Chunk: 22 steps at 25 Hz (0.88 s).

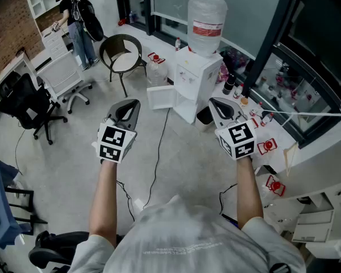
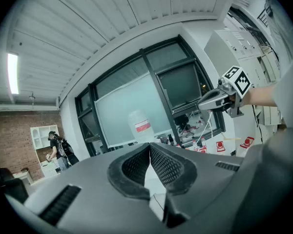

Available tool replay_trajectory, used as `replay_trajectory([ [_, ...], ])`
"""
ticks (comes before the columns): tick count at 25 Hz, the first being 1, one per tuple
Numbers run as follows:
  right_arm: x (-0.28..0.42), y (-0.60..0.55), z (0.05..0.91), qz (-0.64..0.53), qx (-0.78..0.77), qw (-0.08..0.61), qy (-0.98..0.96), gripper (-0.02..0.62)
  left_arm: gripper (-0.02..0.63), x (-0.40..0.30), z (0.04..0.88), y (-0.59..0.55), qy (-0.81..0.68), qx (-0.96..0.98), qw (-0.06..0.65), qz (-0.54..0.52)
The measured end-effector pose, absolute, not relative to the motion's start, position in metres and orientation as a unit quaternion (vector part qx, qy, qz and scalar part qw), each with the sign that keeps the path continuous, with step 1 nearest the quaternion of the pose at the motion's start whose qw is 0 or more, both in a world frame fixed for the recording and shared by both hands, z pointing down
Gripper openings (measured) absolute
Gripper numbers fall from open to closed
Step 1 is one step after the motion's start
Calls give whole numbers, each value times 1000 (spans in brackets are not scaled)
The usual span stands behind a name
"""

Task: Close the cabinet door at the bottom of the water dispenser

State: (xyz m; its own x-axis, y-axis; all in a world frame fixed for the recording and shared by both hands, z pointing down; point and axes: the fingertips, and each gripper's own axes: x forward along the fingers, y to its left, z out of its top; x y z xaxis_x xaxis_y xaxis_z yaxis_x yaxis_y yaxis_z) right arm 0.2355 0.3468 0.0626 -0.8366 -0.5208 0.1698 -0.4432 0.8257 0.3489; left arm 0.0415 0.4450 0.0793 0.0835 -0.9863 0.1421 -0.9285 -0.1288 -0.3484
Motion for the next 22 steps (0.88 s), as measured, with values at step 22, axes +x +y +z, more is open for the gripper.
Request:
replay_trajectory([
  [22, 148, 382, 81, -132, 261, 134, -947, 28, 20, -52, 121, 484, 644, -738, 66, -190],
])
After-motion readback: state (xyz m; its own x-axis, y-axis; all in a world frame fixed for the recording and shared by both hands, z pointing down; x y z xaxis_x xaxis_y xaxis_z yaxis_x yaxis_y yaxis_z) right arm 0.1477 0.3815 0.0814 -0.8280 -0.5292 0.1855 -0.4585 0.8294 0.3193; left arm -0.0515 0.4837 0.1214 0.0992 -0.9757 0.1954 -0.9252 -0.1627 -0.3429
